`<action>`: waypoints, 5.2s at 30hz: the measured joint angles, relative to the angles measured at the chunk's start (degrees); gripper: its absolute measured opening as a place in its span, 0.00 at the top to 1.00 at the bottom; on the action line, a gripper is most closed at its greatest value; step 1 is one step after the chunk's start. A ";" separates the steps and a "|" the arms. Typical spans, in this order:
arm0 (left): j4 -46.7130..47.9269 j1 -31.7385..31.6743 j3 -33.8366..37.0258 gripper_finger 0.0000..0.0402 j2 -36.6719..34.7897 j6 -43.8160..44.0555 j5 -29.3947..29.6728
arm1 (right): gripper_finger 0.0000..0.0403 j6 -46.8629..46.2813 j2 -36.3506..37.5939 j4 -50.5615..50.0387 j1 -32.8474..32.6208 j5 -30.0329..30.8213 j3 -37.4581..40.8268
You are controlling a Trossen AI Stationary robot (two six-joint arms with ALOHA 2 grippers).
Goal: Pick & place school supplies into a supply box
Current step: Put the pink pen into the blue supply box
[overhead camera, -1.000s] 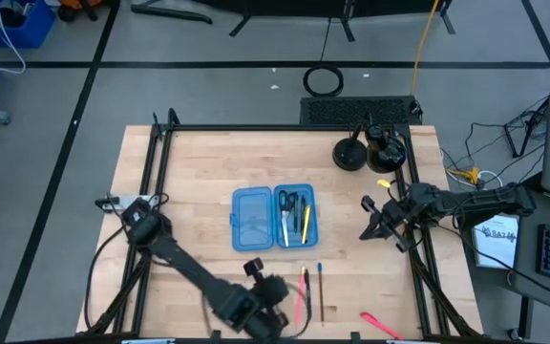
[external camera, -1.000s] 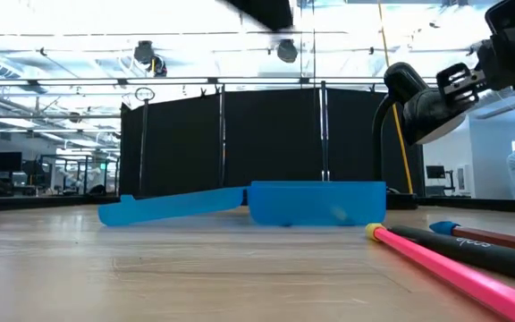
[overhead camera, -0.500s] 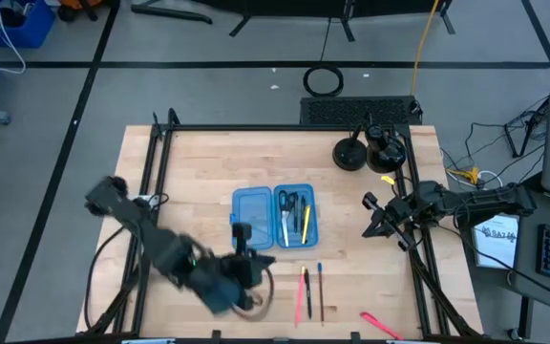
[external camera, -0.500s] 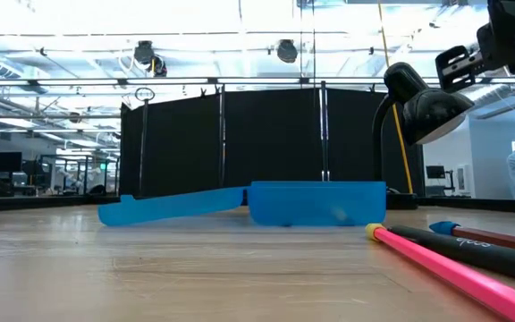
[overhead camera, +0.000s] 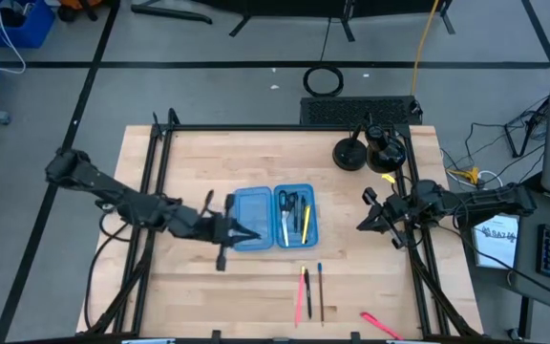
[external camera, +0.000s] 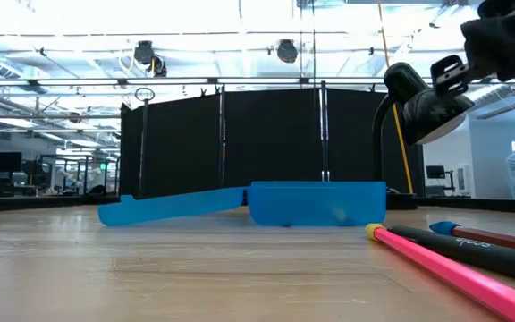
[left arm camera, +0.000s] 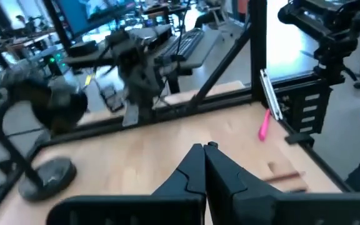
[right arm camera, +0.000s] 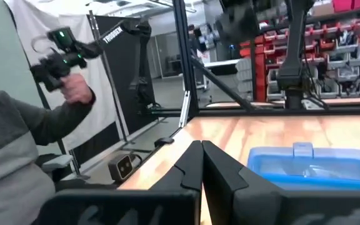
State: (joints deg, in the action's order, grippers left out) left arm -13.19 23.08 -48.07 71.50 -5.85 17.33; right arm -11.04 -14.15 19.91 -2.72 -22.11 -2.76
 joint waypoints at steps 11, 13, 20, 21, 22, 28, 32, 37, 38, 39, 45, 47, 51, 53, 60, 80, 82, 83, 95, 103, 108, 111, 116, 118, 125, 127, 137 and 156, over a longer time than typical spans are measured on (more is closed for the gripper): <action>-26.13 2.35 30.52 0.99 -4.23 7.26 10.22 | 1.00 1.83 -7.06 -11.27 -0.05 7.48 -10.53; -29.52 2.11 33.24 0.97 -4.28 8.08 12.42 | 1.00 2.09 -11.70 -18.84 -0.74 8.96 -16.44; -31.91 1.28 37.04 0.96 -4.26 9.08 14.27 | 1.00 -3.19 -34.43 -47.71 -12.00 19.14 -40.07; -31.84 1.23 37.14 0.97 -4.24 9.07 14.33 | 1.00 -5.27 -37.84 -50.96 -14.24 19.62 -43.32; -31.81 1.23 37.13 0.98 -4.24 9.08 14.35 | 1.00 -7.75 -41.05 -54.38 -16.61 20.39 -46.49; -31.80 1.25 37.13 0.97 -4.24 6.82 14.30 | 1.00 -24.82 -56.67 -69.60 -29.88 26.49 -61.62; -31.78 1.25 37.13 0.92 -4.24 6.58 14.27 | 1.00 -38.52 -63.24 -71.70 -37.26 28.08 -66.38; -32.02 1.25 37.13 0.91 -4.24 6.90 14.27 | 1.00 -58.04 -69.59 -71.64 -45.31 23.30 -68.52; -32.00 1.25 37.13 0.91 -4.24 7.10 14.27 | 1.00 -61.97 -70.55 -71.59 -46.91 21.58 -68.58; -32.00 1.25 37.13 0.91 -4.24 7.25 14.24 | 1.00 -66.01 -71.46 -71.57 -48.52 20.05 -68.61; -32.00 1.25 37.13 0.91 -4.24 7.35 14.20 | 1.00 -85.55 -75.78 -64.28 -55.39 19.70 -68.63; -32.00 1.25 37.11 0.91 -4.24 7.46 14.18 | 1.00 -89.97 -77.84 -59.73 -56.93 21.26 -68.63; -31.71 1.25 37.09 0.91 -4.24 8.27 14.12 | 1.00 -95.84 -83.29 -54.28 -58.94 21.89 -68.67; -31.40 1.26 37.09 0.91 -4.24 8.84 14.04 | 1.00 -98.83 -85.86 -54.66 -59.55 21.41 -68.88; -30.87 1.25 37.08 0.91 -4.24 8.77 12.11 | 1.00 -98.46 -91.97 -58.65 -59.62 20.14 -72.00; -30.27 1.27 37.08 0.91 -4.24 8.60 11.10 | 0.63 -95.40 -91.95 -66.92 -59.54 15.98 -72.74; -30.27 1.25 37.08 0.91 -4.24 8.61 11.10 | 0.62 -95.18 -92.22 -66.51 -59.54 15.88 -72.74; -30.27 1.26 37.08 0.91 -4.24 8.61 11.10 | 0.62 -94.56 -92.47 -66.04 -59.54 15.87 -72.74; -30.26 1.27 37.06 0.91 -4.24 8.96 11.10 | 0.70 -90.71 -97.61 -64.77 -59.29 13.31 -72.84; -30.29 1.27 37.06 0.91 -4.22 8.96 11.12 | 0.70 -92.14 -99.91 -66.56 -59.25 12.96 -70.49; -30.27 1.25 37.06 0.91 -4.22 9.27 11.12 | 0.79 -91.85 -99.34 -60.31 -58.62 13.05 -64.41; -30.17 1.26 37.04 0.91 -4.22 9.37 11.11 | 0.91 -91.45 -99.13 -59.81 -57.91 10.92 -63.10; -29.04 1.25 37.04 0.91 -4.22 9.43 11.10 | 0.94 -88.84 -97.54 -62.16 -57.20 11.74 -62.71; -28.68 1.27 37.04 0.91 -4.22 9.64 11.10 | 0.92 -88.75 -96.46 -62.97 -56.86 13.77 -62.51; -28.62 1.27 37.04 0.91 -4.22 9.66 11.11 | 0.95 -88.34 -91.49 -63.73 -55.53 20.92 -62.49; -28.54 1.25 37.04 0.91 -4.22 9.68 11.10 | 0.95 -88.59 -90.25 -64.35 -55.52 23.68 -62.43; -28.59 1.28 37.04 0.91 -4.22 9.84 11.09 | 0.95 -90.01 -85.71 -65.19 -55.12 29.23 -62.31; -28.56 1.28 37.04 0.91 -4.22 9.86 11.10 | 0.95 -69.64 -70.32 -51.81 -38.81 40.07 -62.53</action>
State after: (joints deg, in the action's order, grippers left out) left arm -41.76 24.36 -11.03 67.29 4.01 28.42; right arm -80.68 -84.47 -31.90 -41.53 17.96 -65.30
